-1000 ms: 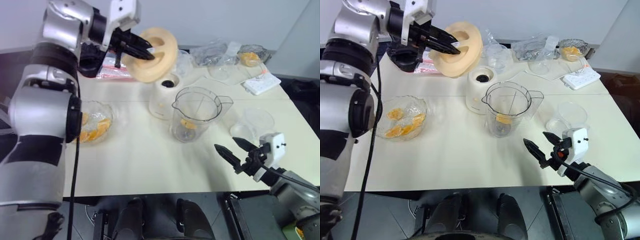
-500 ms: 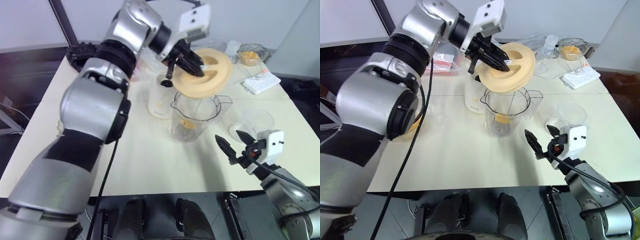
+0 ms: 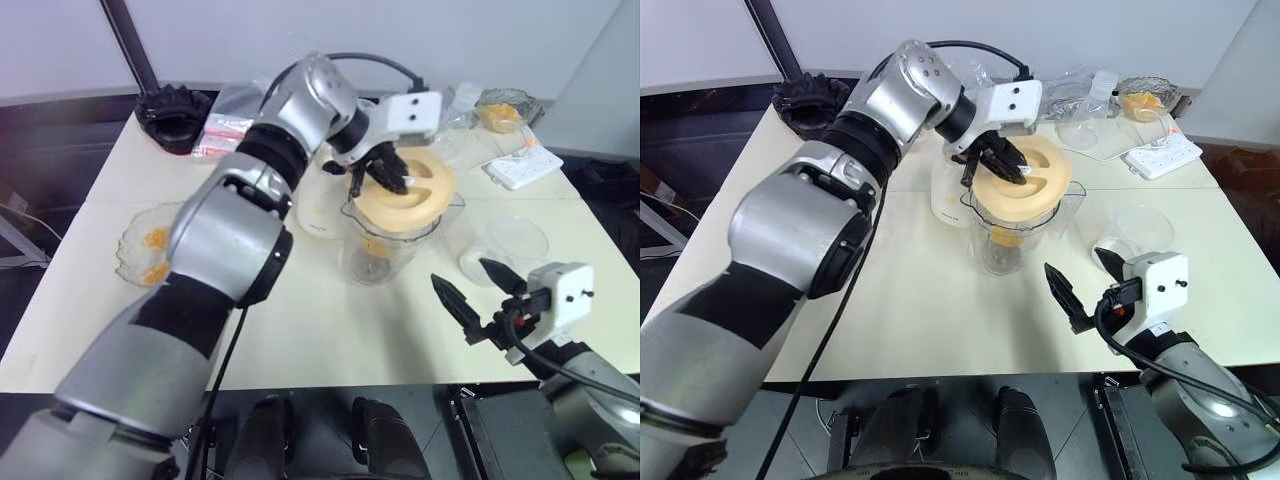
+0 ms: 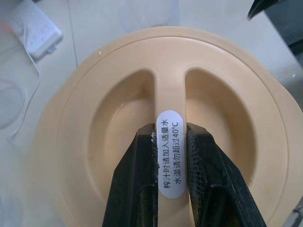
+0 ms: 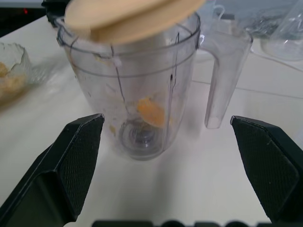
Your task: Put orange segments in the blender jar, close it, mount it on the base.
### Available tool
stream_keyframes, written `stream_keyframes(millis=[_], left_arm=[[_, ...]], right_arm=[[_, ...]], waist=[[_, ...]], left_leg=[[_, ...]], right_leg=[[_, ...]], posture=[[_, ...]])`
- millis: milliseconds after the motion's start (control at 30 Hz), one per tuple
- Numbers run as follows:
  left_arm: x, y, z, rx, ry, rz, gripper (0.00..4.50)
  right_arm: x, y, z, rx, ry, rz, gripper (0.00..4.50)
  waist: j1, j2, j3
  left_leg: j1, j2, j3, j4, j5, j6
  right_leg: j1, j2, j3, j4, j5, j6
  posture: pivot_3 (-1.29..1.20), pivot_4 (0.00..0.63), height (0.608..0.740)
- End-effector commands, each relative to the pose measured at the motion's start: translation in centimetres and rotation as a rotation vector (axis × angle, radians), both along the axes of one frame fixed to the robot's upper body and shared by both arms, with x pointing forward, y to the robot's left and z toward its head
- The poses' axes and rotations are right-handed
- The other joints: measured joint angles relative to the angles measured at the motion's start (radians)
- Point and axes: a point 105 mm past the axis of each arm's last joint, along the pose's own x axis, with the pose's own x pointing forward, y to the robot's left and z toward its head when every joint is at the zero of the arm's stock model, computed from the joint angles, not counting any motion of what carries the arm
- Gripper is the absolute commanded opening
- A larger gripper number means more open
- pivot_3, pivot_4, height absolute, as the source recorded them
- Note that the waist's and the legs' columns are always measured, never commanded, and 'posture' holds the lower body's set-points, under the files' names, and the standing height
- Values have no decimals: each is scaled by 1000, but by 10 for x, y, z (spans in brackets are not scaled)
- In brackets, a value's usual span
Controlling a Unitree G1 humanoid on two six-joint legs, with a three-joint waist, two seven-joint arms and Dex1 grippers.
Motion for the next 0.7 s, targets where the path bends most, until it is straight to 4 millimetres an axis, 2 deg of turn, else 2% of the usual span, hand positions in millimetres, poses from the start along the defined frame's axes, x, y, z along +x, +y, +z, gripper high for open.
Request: stream_keyframes(millis=[33, 300, 433, 533, 700], left_arm=[[-2, 0, 0, 16, 17, -1, 249], [-7, 7, -22, 108, 82, -45, 249], [-7, 5, -19, 113, 40, -64, 249], [-10, 5, -15, 100, 70, -70, 249], [-8, 13, -28, 147, 91, -63, 249]], right_arm=[[-5, 1, 7, -4, -34, -18, 4500], [-2, -3, 3, 1, -31, -63, 4500], [3, -5, 0, 1, -31, -79, 4500], [5, -5, -2, 7, -30, -80, 4500], [19, -12, -14, -12, -15, -125, 4500]], waist=[[0, 0, 0], [-1, 1, -1], [2, 2, -2], [1, 2, -2], [0, 2, -2]], left_leg=[[0, 0, 0, 0, 0, 0], [2, 0, 0, 0, 0, 0], [3, 1, -1, 0, 0, 0], [3, 1, -1, 1, 0, 0], [2, 0, 0, 1, 0, 0]], right_leg=[[0, 0, 0, 0, 0, 0], [2, 0, 0, 0, 0, 0], [3, 0, 0, 0, 0, -1], [4, 0, 0, -1, 0, -1], [4, 0, 0, -1, 0, -1]], posture=[[0, 150, 740], [0, 150, 740], [0, 150, 740], [0, 150, 740], [0, 150, 740]])
